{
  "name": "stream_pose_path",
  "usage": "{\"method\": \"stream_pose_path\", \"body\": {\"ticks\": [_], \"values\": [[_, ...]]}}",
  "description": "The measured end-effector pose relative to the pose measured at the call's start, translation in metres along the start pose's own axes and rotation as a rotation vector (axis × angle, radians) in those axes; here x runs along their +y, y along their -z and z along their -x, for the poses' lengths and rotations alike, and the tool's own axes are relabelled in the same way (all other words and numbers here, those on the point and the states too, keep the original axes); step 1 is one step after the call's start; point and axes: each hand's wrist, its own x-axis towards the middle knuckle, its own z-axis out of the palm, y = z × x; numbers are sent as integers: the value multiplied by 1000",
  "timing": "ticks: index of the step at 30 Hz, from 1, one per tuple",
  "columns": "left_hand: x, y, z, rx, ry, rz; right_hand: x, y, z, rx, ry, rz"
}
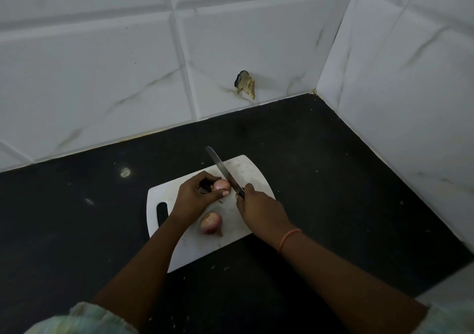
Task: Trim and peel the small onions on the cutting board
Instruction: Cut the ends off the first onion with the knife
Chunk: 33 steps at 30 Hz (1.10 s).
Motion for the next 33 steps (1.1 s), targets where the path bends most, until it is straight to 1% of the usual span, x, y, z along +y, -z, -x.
{"method": "stream_pose_path", "body": {"ticks": [8, 15, 24, 28, 33], "values": [[1, -1, 2, 18, 9, 21, 6, -4, -5, -25, -3, -48], [2, -2, 2, 25, 11, 30, 4, -3, -9, -28, -2, -30], [4, 2, 4, 18, 9, 25, -4, -16, -9, 21, -19, 91], [10, 4, 7, 11, 38, 81, -5, -23, -1, 72, -53, 116], [9, 11, 9, 36, 85, 237, 5, -22, 9, 94, -107, 110]]}}
